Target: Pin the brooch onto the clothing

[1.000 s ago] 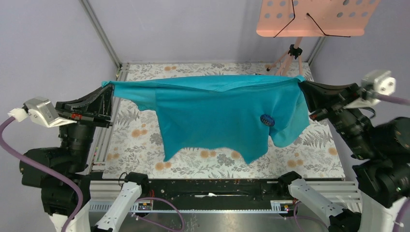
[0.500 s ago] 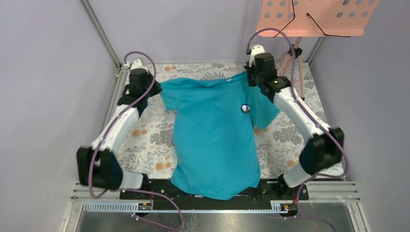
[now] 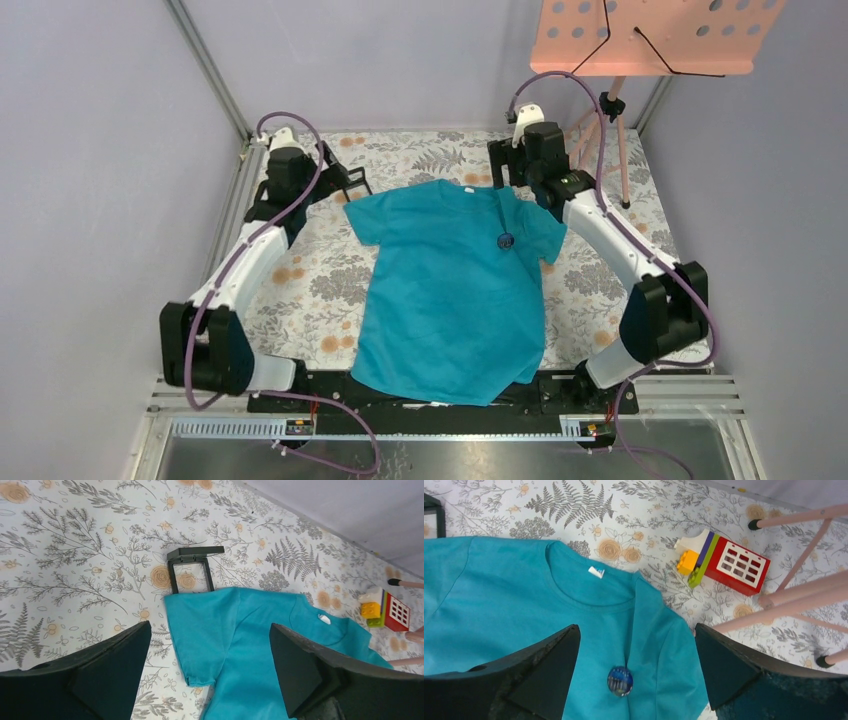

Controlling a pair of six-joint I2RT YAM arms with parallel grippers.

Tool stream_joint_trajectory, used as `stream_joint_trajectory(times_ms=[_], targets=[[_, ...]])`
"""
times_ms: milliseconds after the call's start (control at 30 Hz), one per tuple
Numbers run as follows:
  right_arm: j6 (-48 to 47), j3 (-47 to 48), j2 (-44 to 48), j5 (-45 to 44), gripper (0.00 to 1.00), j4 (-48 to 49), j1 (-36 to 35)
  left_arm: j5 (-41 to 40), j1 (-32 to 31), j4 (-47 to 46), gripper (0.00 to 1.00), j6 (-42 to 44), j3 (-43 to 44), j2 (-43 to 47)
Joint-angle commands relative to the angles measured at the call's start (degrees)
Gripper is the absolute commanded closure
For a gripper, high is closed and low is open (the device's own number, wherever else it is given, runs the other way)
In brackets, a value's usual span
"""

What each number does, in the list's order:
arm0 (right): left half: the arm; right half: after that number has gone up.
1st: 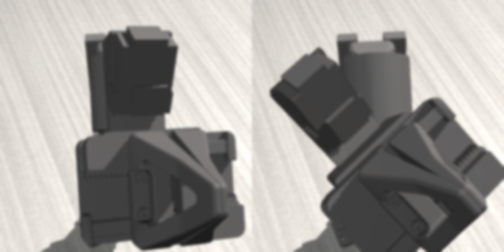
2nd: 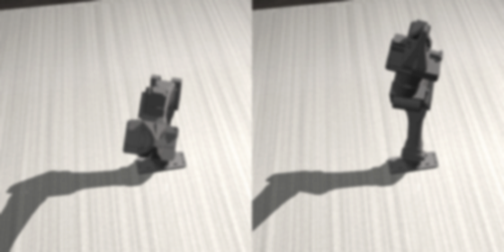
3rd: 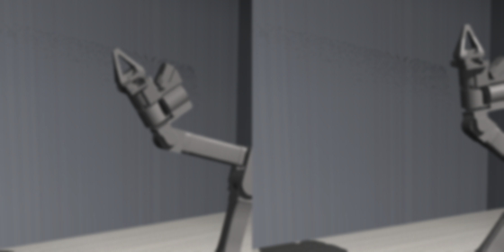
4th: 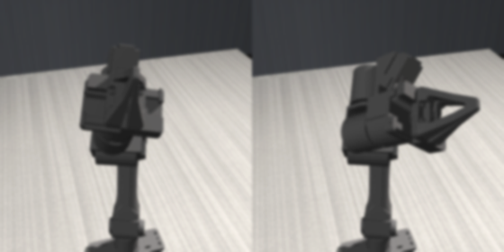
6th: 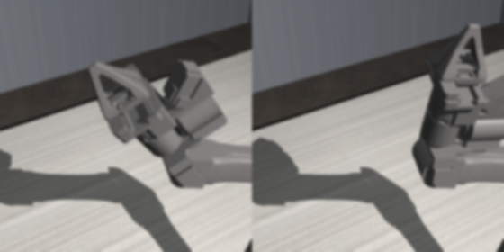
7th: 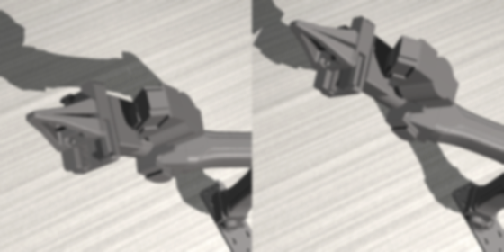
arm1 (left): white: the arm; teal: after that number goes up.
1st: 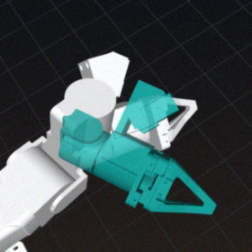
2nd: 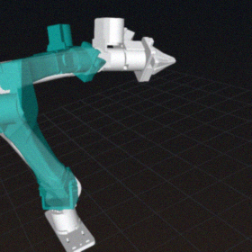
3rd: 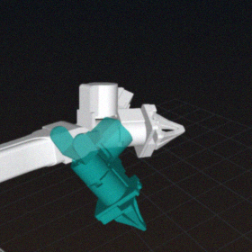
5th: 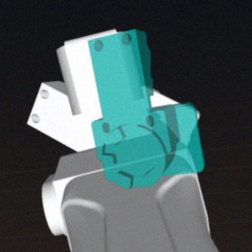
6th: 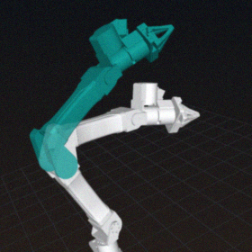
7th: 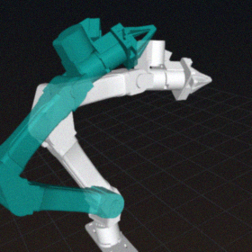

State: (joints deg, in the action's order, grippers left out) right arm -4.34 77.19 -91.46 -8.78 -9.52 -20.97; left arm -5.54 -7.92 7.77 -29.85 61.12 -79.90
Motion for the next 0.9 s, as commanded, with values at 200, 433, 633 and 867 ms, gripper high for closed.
stream_joint_trajectory(times_ms=[200, 433, 633, 867], targets=[[7.8, -11.1, 16.0, 3.3, 0.02, -8.3, 4.7, 6.5, 7.0, 4.5, 0.01, 0.0, -8.9, 17.6], [14.7, -19.1, 33.1, 0.3, 0.00, -17.5, 14.1, 0.3, 10.3, 15.0, 0.01, 6.2, -8.9, 36.1], [13.9, -23.8, 51.0, -6.5, 0.01, -14.9, 15.1, -8.7, 10.3, 19.8, 0.01, 15.0, -6.4, 47.9], [12.9, -35.1, 65.8, -8.1, 0.00, -4.2, 15.1, -14.2, 10.3, 16.8, 0.01, 18.6, -15.0, 58.5]])
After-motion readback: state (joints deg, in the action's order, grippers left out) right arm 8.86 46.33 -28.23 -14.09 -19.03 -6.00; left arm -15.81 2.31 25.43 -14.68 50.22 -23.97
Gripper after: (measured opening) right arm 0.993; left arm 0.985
